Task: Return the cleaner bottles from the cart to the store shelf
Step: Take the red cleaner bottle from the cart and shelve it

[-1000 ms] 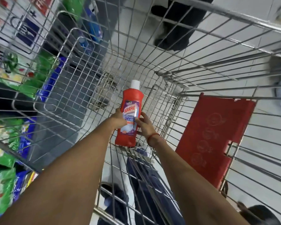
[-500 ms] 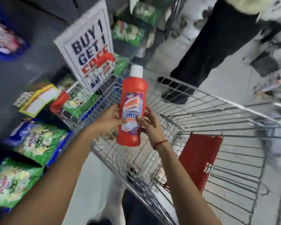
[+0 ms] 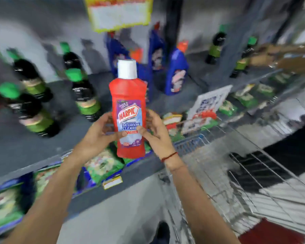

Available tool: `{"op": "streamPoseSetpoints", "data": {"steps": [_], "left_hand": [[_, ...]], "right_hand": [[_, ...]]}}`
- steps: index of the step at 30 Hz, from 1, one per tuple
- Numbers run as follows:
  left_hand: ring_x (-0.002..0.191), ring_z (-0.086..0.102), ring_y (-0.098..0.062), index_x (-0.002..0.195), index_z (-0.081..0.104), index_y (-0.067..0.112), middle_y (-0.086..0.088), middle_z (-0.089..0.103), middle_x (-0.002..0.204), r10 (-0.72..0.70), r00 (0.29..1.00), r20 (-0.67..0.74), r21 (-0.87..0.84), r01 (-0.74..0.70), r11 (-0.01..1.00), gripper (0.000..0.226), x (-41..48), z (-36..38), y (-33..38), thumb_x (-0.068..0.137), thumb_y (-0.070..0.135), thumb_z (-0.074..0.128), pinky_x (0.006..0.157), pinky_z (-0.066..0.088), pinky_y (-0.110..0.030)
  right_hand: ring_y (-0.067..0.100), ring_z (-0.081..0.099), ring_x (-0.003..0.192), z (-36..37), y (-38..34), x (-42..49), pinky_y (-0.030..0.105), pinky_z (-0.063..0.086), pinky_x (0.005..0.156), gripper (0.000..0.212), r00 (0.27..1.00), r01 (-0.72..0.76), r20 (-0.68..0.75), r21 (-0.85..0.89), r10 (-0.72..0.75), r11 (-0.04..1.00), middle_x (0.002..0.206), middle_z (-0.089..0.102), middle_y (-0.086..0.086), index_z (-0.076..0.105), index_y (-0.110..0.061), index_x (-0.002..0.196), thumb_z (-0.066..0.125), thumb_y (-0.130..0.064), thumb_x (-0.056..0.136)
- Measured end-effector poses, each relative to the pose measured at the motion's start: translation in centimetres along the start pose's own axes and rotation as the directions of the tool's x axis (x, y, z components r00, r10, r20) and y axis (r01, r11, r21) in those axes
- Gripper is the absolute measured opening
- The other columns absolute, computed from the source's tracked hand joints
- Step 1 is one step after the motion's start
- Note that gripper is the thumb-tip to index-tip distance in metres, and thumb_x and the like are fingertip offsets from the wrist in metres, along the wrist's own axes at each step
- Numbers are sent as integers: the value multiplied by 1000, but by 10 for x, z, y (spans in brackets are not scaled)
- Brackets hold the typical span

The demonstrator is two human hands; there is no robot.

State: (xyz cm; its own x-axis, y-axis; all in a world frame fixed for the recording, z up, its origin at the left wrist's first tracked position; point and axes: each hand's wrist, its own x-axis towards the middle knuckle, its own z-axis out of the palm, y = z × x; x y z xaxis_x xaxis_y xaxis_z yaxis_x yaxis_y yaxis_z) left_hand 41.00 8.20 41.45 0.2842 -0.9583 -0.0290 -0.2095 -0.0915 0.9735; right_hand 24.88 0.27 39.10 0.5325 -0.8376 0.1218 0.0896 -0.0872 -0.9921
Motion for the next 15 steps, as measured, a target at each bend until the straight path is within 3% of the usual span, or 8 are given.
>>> {"op": "streamPoseSetpoints", "data": {"steps": [2,4,6,7,9,12,15], "left_hand": [[91,60,-17,108,53,17,-6,63,103,11,993,-120,5,-10,1000,42,-29,-48,-4,74,-1,71,84,51,-36],[86,61,-7,108,54,14,-2,64,99,37,975,-219,26,-33,999,42,-57,-93,-12,72,3,73,80,53,-24],[79,62,5,104,56,26,5,65,94,65,942,-331,76,-42,996,43,-86,-135,-21,71,7,75,75,52,-12],[77,61,8,102,54,33,9,65,92,77,920,-383,100,-42,994,46,-100,-155,-26,71,7,76,72,51,-9],[77,62,8,101,52,36,12,65,91,91,877,-471,135,-31,990,49,-125,-192,-38,70,7,77,73,50,-9],[80,61,-1,105,51,35,12,65,90,78,818,-570,132,-3,991,51,-152,-240,-56,70,9,78,80,50,-19],[79,60,6,110,50,34,14,64,90,79,768,-635,136,11,991,54,-169,-278,-70,67,15,76,78,50,-14]], "right_hand": [[-14,56,93,50,-8,7,8,46,83,51,995,23,102,-6,-23,1000,118,52,-3,42,-17,122,59,8,82],[-2,57,98,101,-13,11,15,47,87,50,980,25,198,6,-26,1000,124,55,8,42,-7,127,60,6,82],[11,55,102,152,-17,13,19,46,90,52,956,22,291,14,-25,1000,130,54,18,42,-2,130,61,5,82],[9,56,100,177,-18,14,15,47,88,52,943,27,332,17,-31,1000,128,54,19,42,-1,129,61,5,82],[-1,58,92,224,-18,15,11,49,82,47,910,48,410,34,-58,998,120,57,12,45,-4,125,61,5,82],[4,57,95,289,-14,16,14,50,82,44,872,66,483,61,-87,996,115,55,3,44,-20,117,60,3,83],[-2,59,92,343,-4,19,11,50,81,43,844,89,525,66,-110,994,114,56,0,44,-20,117,58,3,84]]}}
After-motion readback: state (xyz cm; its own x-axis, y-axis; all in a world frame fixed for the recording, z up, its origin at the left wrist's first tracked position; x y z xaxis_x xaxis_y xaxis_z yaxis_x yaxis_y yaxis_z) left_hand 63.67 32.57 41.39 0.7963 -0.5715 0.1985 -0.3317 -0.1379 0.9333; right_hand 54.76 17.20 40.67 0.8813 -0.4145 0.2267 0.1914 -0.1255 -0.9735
